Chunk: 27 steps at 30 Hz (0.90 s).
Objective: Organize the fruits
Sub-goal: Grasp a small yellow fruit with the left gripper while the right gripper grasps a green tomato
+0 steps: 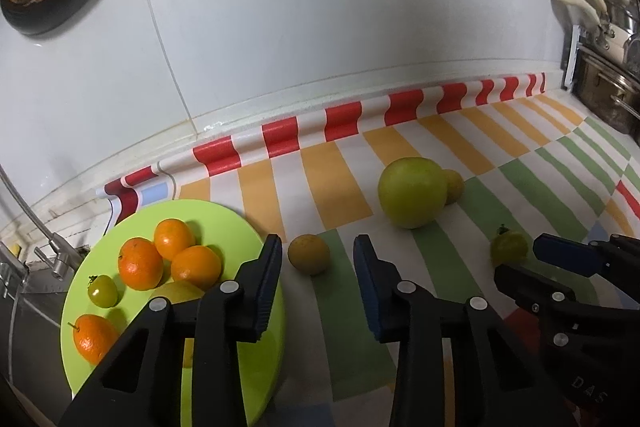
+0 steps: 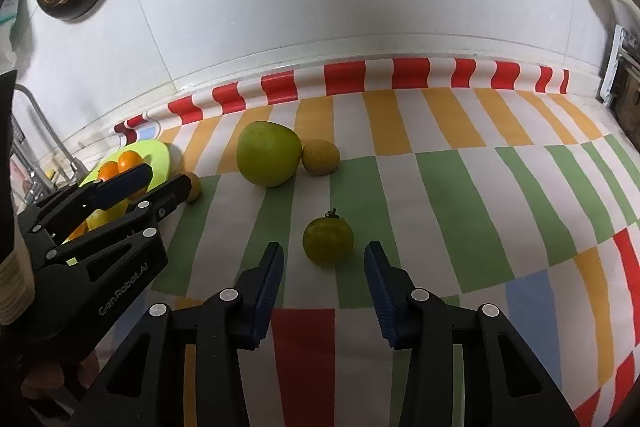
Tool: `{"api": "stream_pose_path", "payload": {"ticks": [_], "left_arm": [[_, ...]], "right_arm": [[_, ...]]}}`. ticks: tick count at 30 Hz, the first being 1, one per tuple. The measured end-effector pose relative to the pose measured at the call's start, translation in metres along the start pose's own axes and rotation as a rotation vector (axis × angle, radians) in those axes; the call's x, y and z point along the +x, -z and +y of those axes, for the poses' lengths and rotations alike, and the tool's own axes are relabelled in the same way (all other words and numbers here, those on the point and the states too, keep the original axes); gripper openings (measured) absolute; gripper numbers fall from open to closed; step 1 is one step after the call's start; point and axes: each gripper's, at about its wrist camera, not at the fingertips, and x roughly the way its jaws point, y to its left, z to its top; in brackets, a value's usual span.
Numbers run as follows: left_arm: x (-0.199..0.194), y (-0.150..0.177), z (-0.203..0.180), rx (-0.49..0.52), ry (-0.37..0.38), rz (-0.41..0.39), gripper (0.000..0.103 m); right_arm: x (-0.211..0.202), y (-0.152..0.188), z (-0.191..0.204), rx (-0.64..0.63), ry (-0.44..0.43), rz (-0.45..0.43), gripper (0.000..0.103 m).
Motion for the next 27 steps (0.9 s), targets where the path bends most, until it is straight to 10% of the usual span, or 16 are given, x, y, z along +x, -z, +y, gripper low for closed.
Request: {"api": "stream_pose_path", "payload": {"ticks": [15,27], "left_arm": [[0.029,-0.004,0.003,-0.008,-0.032,0.072,0.026],[0.000,-0.006,0.007,-0.042,0.085,0.019,0.026]], "right_arm": [[0.016,-0.007,-0.002,0.005,0.006,0.007,0.033],[0.003,-0.012,0.005,-0.024,-0.024,-0.025,0.030]]}}
